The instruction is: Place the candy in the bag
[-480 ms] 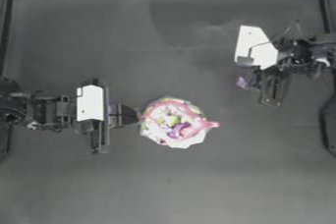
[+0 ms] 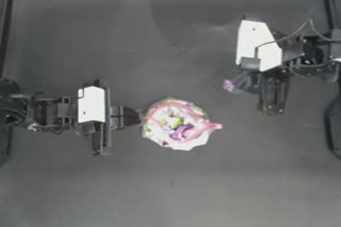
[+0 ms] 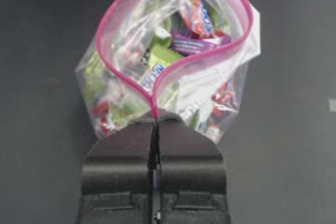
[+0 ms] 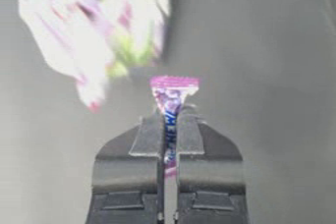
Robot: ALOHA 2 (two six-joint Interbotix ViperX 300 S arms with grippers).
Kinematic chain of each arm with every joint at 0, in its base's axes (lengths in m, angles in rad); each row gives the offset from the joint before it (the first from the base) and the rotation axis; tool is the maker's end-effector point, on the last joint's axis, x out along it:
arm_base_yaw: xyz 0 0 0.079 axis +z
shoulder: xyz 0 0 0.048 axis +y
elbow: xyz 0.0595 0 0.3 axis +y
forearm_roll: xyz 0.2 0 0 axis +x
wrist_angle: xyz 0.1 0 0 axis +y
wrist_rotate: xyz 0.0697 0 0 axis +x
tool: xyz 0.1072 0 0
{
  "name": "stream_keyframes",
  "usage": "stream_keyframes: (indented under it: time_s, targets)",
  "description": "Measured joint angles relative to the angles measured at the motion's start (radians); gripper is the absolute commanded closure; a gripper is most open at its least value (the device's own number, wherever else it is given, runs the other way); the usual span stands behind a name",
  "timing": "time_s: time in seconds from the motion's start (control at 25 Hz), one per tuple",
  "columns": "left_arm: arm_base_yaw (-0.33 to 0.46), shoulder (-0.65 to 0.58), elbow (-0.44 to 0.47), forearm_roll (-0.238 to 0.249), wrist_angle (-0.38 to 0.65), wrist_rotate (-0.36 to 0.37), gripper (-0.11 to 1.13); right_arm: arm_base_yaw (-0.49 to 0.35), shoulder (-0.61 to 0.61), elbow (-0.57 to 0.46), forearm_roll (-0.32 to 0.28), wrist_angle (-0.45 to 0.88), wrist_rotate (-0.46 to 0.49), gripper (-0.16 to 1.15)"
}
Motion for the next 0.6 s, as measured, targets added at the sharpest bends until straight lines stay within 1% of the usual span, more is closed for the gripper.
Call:
stream_keyframes:
  time_s: [0.2, 0.6]
  targets:
    - [0.000, 0.000, 0.000, 0.000, 0.000, 0.002, 0.98, 0.055, 0.058, -0.075, 0.002, 0.000, 0.005, 0.80]
    - [0.000, 0.000, 0.000, 0.000, 0.000, 0.000, 0.98, 0.140, 0.239, -0.235, -0.003, 0.002, -0.003, 0.80]
